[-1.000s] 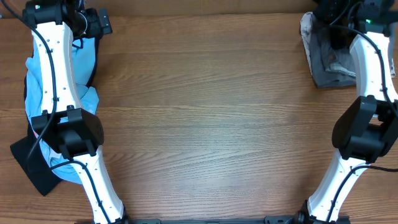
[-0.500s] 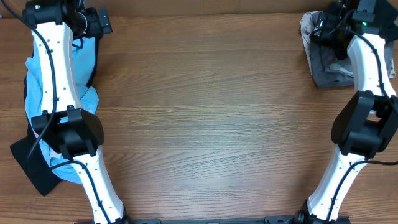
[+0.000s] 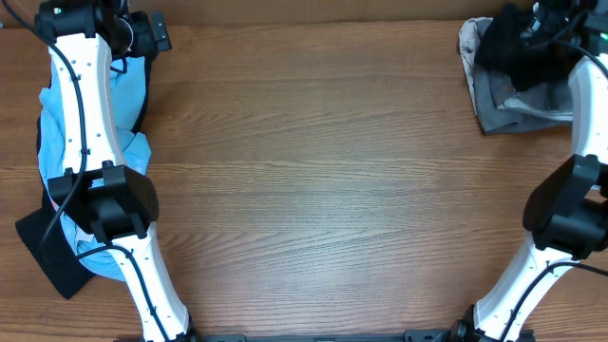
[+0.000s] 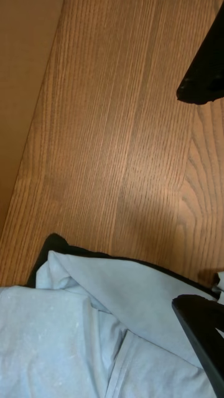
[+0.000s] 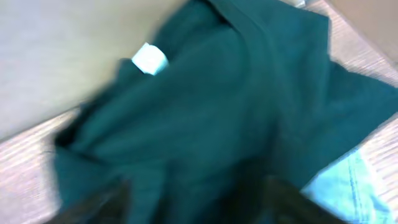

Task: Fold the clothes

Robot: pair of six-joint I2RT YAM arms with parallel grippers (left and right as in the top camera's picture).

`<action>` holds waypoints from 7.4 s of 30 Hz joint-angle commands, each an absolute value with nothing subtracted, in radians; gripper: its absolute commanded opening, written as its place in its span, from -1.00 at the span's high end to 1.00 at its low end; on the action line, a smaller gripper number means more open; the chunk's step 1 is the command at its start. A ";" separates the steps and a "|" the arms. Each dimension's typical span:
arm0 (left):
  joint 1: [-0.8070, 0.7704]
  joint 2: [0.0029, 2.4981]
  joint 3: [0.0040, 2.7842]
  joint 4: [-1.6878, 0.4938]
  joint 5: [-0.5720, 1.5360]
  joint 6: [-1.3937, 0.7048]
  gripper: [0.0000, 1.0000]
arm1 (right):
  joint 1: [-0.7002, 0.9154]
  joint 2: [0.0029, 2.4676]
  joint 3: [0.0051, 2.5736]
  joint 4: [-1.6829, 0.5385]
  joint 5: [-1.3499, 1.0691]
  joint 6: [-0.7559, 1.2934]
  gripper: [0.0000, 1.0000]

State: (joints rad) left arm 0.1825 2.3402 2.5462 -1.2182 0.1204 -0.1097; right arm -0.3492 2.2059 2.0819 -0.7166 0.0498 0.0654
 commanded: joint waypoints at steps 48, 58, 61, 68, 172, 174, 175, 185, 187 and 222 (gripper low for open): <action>0.176 2.351 2.553 -1.222 0.130 -0.120 -1.00 | -0.392 1.790 2.692 -1.474 -0.207 0.083 -1.00; 0.173 2.351 2.553 -1.222 0.130 -0.120 -1.00 | -0.244 1.589 2.444 -1.422 -0.133 0.083 -1.00; 0.175 2.351 2.553 -1.222 0.130 -0.120 -1.00 | -0.165 1.430 2.197 -1.264 -0.090 0.083 -1.00; 0.175 2.351 2.553 -1.222 0.130 -0.120 -1.00 | -0.093 1.011 1.535 -0.884 -0.091 0.147 -1.00; -0.088 0.937 0.678 0.052 0.105 -0.082 -1.00 | -0.092 0.003 0.008 -0.077 -0.061 0.311 -1.00; -0.073 0.844 0.570 0.097 0.105 -0.082 -1.00 | -0.092 0.003 0.008 -0.077 -0.061 0.311 -1.00; -0.067 0.798 0.520 0.120 0.105 -0.082 -1.00 | -0.092 0.003 0.008 -0.077 -0.061 0.311 -1.00; -0.032 0.380 0.144 0.244 0.102 -0.083 -1.00 | -0.092 0.003 0.008 -0.077 -0.061 0.311 -1.00; -0.025 0.332 0.100 0.244 0.104 -0.083 -1.00 | -0.092 0.003 0.008 -0.077 -0.061 0.311 -1.00; -0.006 0.004 0.005 -0.071 0.070 -0.078 -0.99 | -0.092 0.003 0.008 -0.077 -0.061 0.311 -1.00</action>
State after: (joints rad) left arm -0.0113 0.0166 0.0082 -0.0681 0.0780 -0.0952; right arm -0.0967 0.0147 0.0185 -0.0822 -0.0631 0.3103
